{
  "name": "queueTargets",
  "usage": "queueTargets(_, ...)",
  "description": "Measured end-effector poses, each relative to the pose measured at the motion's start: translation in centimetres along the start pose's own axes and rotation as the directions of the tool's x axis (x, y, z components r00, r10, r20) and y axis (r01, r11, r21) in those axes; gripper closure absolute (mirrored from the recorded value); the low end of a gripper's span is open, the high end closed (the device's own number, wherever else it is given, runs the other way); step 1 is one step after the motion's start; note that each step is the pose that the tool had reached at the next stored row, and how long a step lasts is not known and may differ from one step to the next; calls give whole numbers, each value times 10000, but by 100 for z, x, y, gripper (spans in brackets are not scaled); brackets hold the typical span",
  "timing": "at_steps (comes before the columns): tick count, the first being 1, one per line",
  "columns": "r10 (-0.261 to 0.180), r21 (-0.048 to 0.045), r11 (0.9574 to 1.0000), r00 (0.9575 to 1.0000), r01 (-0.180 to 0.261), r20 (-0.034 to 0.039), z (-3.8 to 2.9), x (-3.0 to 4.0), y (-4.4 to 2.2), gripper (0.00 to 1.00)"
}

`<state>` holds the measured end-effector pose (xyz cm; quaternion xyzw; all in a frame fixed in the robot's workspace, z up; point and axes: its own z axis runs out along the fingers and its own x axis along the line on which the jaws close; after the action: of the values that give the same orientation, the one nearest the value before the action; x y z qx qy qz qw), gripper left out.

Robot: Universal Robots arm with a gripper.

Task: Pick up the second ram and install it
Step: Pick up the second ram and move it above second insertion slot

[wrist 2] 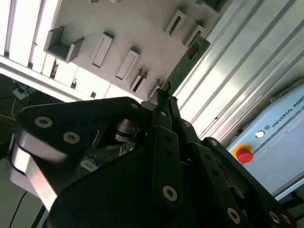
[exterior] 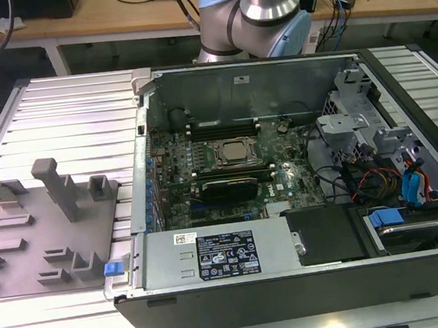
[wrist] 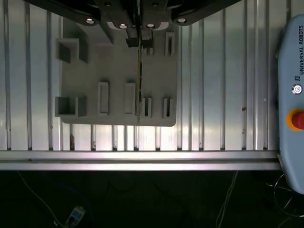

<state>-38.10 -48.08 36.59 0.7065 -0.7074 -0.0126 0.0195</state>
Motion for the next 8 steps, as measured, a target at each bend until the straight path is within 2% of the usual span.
queueTargets(6,1,-13,10000,10000,-1,-18,-114,-8,4,87)
queueTargets(8,1,-20,10000,10000,-1,-17,-133,-9,4,87)
